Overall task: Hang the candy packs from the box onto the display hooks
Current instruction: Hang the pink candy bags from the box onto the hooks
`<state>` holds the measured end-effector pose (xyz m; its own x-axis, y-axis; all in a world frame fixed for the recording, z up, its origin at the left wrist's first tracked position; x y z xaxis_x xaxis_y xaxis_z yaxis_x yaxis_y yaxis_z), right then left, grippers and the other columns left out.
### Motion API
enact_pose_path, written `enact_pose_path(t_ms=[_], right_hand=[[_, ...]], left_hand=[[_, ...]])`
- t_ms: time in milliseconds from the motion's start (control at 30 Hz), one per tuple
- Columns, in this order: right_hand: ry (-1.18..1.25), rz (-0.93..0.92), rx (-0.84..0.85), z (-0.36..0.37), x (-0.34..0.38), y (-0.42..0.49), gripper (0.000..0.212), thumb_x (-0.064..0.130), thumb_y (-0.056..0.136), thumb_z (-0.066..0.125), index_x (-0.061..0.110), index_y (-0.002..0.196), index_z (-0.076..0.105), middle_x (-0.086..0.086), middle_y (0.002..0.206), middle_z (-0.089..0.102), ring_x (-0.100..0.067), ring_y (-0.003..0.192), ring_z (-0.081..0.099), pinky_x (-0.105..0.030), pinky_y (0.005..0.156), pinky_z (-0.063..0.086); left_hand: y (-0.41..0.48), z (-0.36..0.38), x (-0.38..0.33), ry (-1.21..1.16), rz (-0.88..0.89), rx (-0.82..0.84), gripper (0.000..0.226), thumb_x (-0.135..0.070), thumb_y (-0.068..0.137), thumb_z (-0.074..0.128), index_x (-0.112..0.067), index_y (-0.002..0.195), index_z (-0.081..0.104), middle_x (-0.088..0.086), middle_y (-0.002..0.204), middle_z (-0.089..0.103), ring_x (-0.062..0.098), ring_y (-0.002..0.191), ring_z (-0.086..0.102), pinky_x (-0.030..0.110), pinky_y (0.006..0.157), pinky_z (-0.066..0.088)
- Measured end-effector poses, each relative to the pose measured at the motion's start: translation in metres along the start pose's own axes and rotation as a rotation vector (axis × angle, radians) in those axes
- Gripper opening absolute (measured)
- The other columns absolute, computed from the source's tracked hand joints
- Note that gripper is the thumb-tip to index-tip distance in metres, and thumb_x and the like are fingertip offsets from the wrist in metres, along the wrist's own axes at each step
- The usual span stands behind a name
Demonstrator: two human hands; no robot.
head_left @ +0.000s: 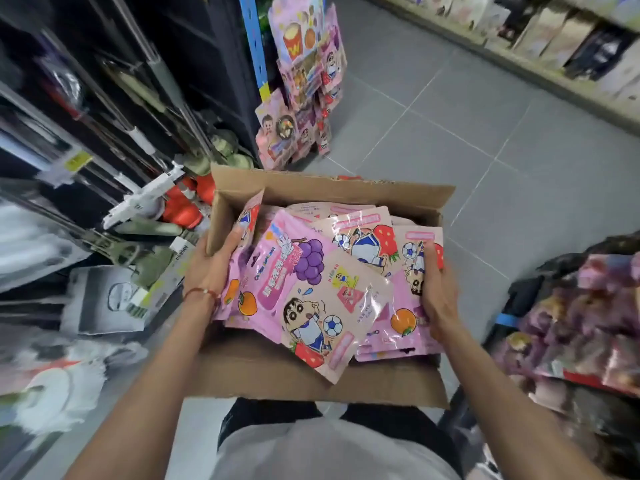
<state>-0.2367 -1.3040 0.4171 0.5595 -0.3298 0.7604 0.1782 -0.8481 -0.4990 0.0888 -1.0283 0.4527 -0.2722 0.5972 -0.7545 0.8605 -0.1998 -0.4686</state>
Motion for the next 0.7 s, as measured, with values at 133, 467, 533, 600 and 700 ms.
enact_pose_path(t_ms=[133, 467, 533, 600, 700], right_hand=[[-0.090, -0.025, 0.082, -0.011, 0.045, 0.069, 0.076, 0.095, 0.079, 0.033, 0.032, 0.107, 0.065, 0.006, 0.089, 0.079, -0.020, 0.088, 0.075, -0.051, 0.095, 0.055], [-0.291, -0.079, 0.286, 0.059, 0.129, 0.231, 0.078, 0.096, 0.078, 0.032, 0.033, 0.112, 0.063, 0.007, 0.088, 0.079, -0.018, 0.082, 0.077, -0.052, 0.091, 0.058], [-0.311, -0.094, 0.352, 0.079, 0.143, 0.259, 0.075, 0.094, 0.080, 0.035, 0.033, 0.112, 0.063, 0.005, 0.090, 0.079, -0.019, 0.081, 0.078, -0.053, 0.089, 0.059], [-0.341, -0.103, 0.398, 0.097, 0.160, 0.282, 0.073, 0.092, 0.081, 0.036, 0.031, 0.112, 0.063, 0.003, 0.090, 0.080, -0.019, 0.078, 0.078, -0.052, 0.086, 0.061], [-0.389, -0.149, 0.451, 0.120, 0.182, 0.314, 0.069, 0.086, 0.087, 0.036, 0.029, 0.116, 0.063, 0.002, 0.093, 0.078, -0.018, 0.082, 0.077, -0.050, 0.087, 0.061]], left_hand=[[0.012, 0.034, -0.010, -0.103, -0.086, -0.104, 0.083, -0.094, 0.059, 0.063, -0.049, 0.129, 0.060, -0.010, 0.125, 0.069, 0.021, 0.116, 0.064, 0.049, 0.106, 0.047], [0.080, 0.099, -0.017, -0.318, -0.325, -0.213, 0.086, -0.091, 0.057, 0.069, -0.049, 0.132, 0.058, -0.008, 0.127, 0.069, 0.022, 0.115, 0.066, 0.052, 0.106, 0.048], [0.093, 0.106, -0.008, -0.339, -0.366, -0.257, 0.083, -0.093, 0.055, 0.068, -0.052, 0.127, 0.061, -0.008, 0.121, 0.072, 0.023, 0.111, 0.068, 0.053, 0.103, 0.051], [0.096, 0.113, -0.015, -0.359, -0.395, -0.309, 0.079, -0.092, 0.057, 0.069, -0.051, 0.124, 0.062, -0.008, 0.117, 0.074, 0.023, 0.108, 0.069, 0.052, 0.101, 0.052], [0.103, 0.129, -0.019, -0.411, -0.438, -0.351, 0.074, -0.088, 0.058, 0.072, -0.051, 0.122, 0.064, -0.009, 0.114, 0.075, 0.022, 0.106, 0.071, 0.052, 0.099, 0.054]])
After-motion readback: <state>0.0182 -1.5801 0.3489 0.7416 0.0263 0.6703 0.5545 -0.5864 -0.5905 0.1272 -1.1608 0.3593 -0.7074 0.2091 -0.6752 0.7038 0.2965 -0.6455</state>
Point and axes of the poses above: each hand's wrist, its own y-axis towards the middle knuckle, its own z-axis out of the palm, x = y × z, the point moved 7 cm from there along y, towards the middle knuckle
